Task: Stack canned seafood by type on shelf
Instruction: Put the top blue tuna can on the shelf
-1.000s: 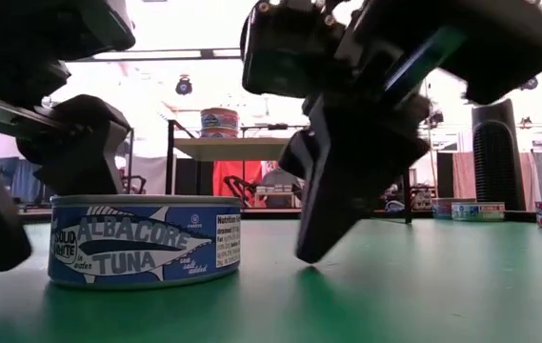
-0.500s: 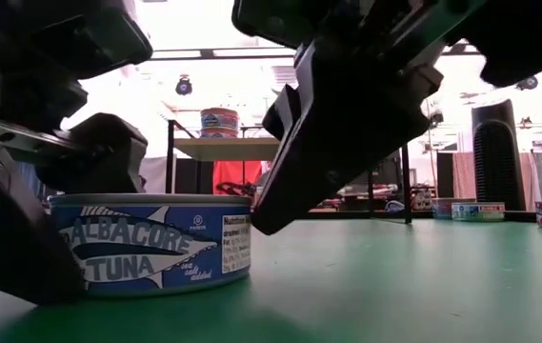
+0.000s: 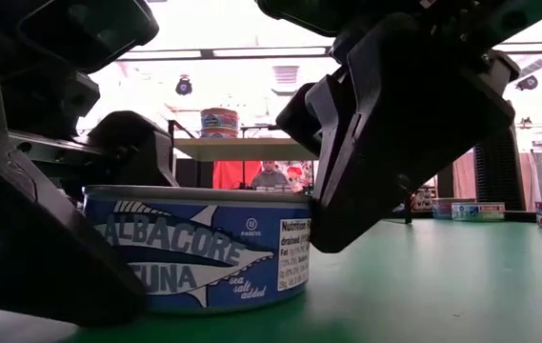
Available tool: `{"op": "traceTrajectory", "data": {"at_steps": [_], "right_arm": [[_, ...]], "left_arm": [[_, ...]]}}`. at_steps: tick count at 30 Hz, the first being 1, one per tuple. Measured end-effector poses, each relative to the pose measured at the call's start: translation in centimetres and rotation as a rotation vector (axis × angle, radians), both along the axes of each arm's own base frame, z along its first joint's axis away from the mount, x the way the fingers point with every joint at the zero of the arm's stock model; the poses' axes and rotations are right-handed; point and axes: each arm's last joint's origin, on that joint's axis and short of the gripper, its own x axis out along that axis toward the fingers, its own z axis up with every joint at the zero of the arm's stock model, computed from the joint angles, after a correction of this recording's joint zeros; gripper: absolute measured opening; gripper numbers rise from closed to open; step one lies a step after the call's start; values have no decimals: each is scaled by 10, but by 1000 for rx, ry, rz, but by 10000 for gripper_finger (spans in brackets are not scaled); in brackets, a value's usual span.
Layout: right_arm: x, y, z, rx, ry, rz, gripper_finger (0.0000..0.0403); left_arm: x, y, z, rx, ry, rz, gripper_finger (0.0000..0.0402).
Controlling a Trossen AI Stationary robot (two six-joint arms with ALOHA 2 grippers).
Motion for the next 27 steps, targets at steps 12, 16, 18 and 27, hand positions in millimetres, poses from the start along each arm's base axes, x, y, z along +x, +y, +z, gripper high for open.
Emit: {"op": "traceTrajectory", "data": {"at_steps": [12, 16, 18, 27], "right_arm": [[-1, -2, -1, -17, 5, -12, 13], [-1, -3, -2, -33, 8, -14, 13], [-1, -4, -2, -44, 11, -16, 13], [-7, -9, 1, -100, 59, -28, 13]], "left_arm": [[1, 1, -3, 24, -88, 73, 358], [-4, 5, -7, 6, -121, 78, 362], [-8, 9, -10, -15, -136, 90, 362], [-18, 21, -18, -45, -172, 149, 362]]}}
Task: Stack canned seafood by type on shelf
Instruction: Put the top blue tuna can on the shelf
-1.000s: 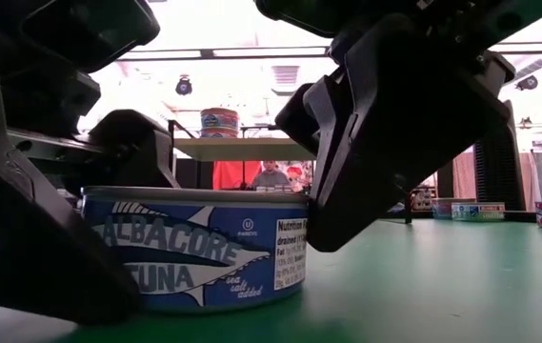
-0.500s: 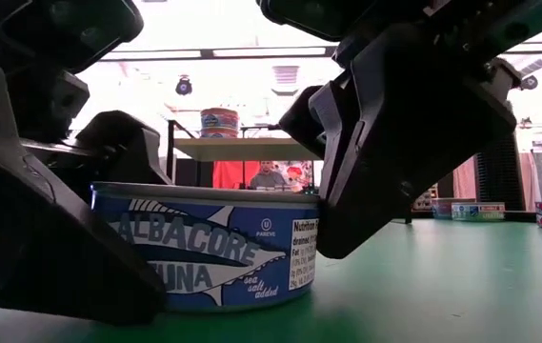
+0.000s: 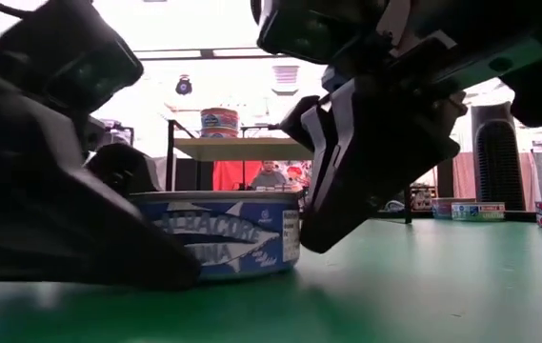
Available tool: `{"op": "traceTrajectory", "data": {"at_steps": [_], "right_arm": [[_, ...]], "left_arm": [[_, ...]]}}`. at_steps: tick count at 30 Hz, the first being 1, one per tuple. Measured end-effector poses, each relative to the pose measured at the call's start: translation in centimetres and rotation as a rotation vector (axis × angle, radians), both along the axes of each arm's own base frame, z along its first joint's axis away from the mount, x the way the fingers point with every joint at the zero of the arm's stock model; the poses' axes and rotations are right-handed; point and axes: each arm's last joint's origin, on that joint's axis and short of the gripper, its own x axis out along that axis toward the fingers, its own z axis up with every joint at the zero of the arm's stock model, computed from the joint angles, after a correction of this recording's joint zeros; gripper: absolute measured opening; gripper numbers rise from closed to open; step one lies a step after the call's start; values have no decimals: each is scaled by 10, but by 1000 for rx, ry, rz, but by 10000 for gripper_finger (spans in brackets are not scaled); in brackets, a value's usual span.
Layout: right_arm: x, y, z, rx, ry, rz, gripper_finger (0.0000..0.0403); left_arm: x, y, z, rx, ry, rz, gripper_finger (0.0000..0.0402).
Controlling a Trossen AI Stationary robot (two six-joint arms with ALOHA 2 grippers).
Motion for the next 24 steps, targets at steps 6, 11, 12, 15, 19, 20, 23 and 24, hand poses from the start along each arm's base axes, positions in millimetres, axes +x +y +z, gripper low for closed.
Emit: {"op": "traceTrajectory", "data": {"at_steps": [6, 11, 12, 15, 19, 20, 23, 24], "right_arm": [[-10, -4, 14, -22, 53, 4, 13], [-20, -10, 33, -83, 60, -33, 13], [-22, -11, 37, -88, 56, -41, 13], [-26, -14, 49, -113, 41, -58, 13], [-28, -15, 54, -115, 16, -39, 13], [-28, -15, 54, -119, 10, -30, 13], [-26, -13, 54, -153, -46, -11, 13], [-24, -12, 55, -166, -84, 1, 13]], "left_arm": [[0, 2, 0, 12, 0, 19, 362], [-1, 2, 2, 43, 1, 23, 362], [-1, 2, 4, 58, 3, 13, 363], [0, 4, 14, 80, 26, -53, 363], [0, 14, 37, 104, 74, -62, 363], [-1, 19, 44, 119, 85, -54, 363], [-3, 28, 67, 147, 87, -52, 363], [-3, 31, 75, 155, 79, -51, 363]]}}
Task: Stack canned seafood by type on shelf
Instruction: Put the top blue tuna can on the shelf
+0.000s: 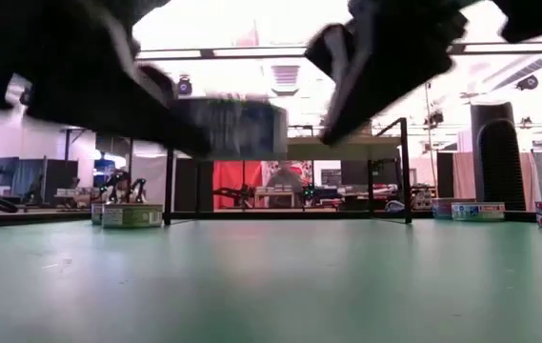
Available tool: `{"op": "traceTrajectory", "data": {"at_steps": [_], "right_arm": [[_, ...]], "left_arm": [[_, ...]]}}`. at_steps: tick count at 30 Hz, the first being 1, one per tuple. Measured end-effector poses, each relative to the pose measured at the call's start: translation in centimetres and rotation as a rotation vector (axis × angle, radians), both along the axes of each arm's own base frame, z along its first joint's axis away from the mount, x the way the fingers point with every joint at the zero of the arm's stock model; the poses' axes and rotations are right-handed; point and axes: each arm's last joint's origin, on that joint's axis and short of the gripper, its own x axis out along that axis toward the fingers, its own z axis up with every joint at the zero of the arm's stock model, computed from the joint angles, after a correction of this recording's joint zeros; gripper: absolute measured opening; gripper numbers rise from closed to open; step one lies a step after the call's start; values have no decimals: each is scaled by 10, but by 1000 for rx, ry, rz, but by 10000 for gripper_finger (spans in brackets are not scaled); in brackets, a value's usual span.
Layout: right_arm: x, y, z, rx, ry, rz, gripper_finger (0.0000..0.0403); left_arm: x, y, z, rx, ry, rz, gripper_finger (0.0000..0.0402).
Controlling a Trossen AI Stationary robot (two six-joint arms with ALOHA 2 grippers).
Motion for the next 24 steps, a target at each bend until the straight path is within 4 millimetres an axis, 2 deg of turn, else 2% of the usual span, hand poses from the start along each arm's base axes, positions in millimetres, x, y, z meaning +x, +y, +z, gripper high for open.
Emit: {"op": "traceTrajectory", "data": {"at_steps": [5, 11, 18, 24], "right_arm": [[4, -1, 16, -64, -159, 39, 13], [-2, -21, 45, -86, -242, 39, 13], [-19, -55, 64, -108, -287, 6, 13], [-15, -96, 80, -159, -463, -47, 13]], "left_arm": [[1, 23, 34, 50, -29, 12, 363], [-1, 68, 58, 64, 50, 75, 363], [-2, 122, 86, 113, 58, 84, 364], [-3, 185, 104, 145, 37, 98, 364]]}}
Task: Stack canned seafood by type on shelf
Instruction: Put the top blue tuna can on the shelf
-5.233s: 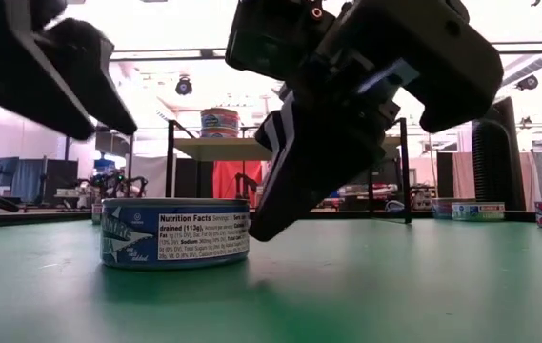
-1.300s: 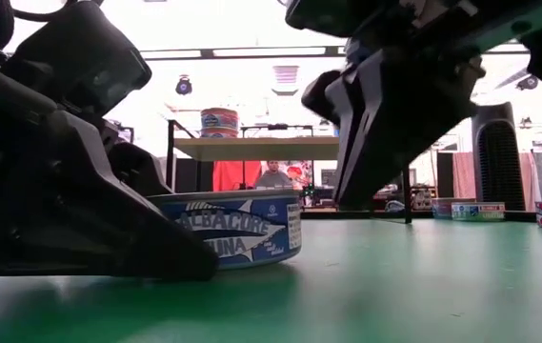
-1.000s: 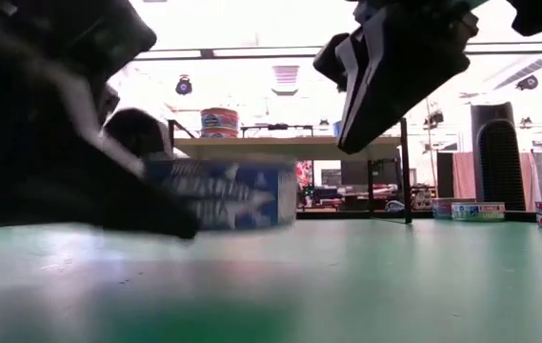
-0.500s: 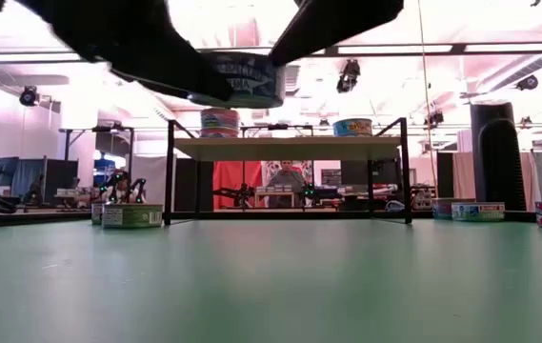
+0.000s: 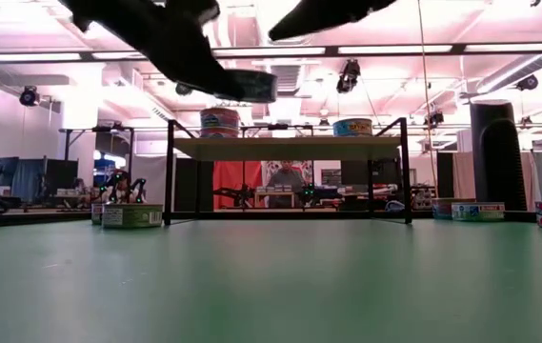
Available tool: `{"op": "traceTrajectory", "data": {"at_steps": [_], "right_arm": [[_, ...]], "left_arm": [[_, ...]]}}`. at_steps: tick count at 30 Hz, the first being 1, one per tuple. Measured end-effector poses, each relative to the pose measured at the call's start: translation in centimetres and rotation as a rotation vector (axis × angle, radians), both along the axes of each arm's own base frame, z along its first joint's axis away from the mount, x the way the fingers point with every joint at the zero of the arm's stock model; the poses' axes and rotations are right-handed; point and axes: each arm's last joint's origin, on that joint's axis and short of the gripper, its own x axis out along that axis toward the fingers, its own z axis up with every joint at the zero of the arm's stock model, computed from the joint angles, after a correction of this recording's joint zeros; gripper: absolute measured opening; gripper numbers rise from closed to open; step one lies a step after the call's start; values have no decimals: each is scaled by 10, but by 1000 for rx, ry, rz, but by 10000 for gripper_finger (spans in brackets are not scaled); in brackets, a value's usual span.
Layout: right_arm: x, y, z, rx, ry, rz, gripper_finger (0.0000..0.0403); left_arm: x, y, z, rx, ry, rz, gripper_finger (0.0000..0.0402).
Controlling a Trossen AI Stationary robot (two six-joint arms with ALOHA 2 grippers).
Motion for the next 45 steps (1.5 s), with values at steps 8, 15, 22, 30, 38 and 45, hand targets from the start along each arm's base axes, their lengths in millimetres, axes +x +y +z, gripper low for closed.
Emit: {"op": "traceTrajectory", "data": {"at_steps": [8, 15, 22, 30, 38, 45], "right_arm": [[23, -94, 18, -131, -136, -201, 13], [39, -173, 29, -55, -180, -227, 13], [64, -215, 29, 23, -52, -182, 13], [84, -224, 47, -18, 91, -140, 13], [94, -235, 32, 4, 141, -122, 13], [96, -238, 16, 31, 183, -113, 13]], "left_arm": [[-10, 73, 4, -13, -12, 72, 364], [-20, 118, 10, -19, -17, 109, 364], [-26, 139, 11, -25, -33, 148, 364], [-24, 140, 2, -71, -1, 145, 364], [-18, 143, -11, -128, 31, 164, 366], [-17, 144, -14, -152, 36, 177, 394]]}}
